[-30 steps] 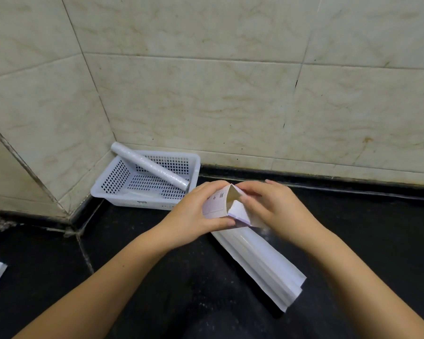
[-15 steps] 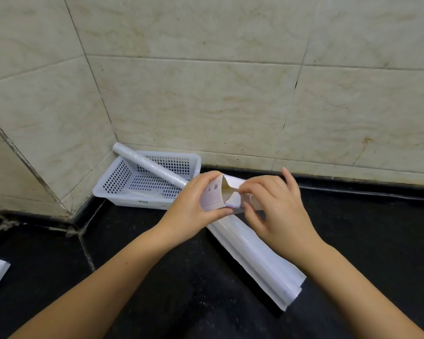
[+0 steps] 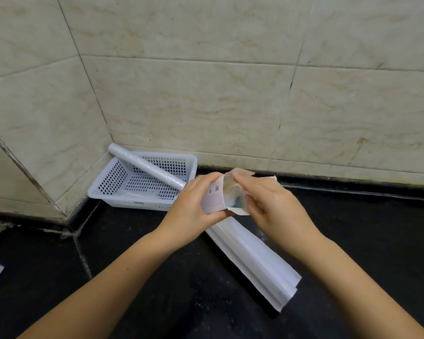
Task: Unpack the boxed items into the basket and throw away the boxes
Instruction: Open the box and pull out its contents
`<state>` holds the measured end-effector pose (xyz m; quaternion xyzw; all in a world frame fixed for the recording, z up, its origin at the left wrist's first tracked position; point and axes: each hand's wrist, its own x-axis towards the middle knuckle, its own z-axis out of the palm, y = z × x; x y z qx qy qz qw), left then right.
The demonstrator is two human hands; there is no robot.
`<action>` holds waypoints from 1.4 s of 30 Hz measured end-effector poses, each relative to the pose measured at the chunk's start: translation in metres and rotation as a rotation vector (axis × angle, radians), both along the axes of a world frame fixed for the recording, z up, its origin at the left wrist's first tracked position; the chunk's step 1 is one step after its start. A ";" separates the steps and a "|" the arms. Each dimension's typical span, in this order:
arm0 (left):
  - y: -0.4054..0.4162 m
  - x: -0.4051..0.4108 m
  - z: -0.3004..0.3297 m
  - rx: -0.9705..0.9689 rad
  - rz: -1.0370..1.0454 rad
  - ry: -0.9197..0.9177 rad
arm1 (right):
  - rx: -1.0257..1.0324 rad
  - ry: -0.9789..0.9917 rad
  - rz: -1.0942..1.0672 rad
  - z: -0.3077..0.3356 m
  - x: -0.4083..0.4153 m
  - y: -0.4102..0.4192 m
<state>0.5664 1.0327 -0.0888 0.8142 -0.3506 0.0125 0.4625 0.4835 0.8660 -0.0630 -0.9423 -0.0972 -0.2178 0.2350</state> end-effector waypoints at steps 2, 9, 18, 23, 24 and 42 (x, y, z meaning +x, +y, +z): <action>0.003 0.001 0.002 -0.014 -0.016 0.055 | -0.099 0.025 0.048 0.004 0.002 -0.006; 0.006 0.004 0.007 0.109 -0.121 0.043 | -0.555 0.118 0.240 0.012 0.012 -0.011; 0.007 0.004 0.002 0.170 -0.172 0.099 | -0.366 0.224 0.188 -0.001 0.021 -0.007; 0.014 0.011 -0.004 0.184 -0.134 0.120 | -0.046 0.261 0.116 -0.003 0.023 -0.022; 0.018 0.013 -0.006 0.193 -0.118 0.114 | 0.050 0.285 0.106 -0.002 0.023 -0.030; 0.036 0.020 -0.060 0.497 0.085 0.081 | -0.195 0.575 0.183 -0.017 0.056 -0.047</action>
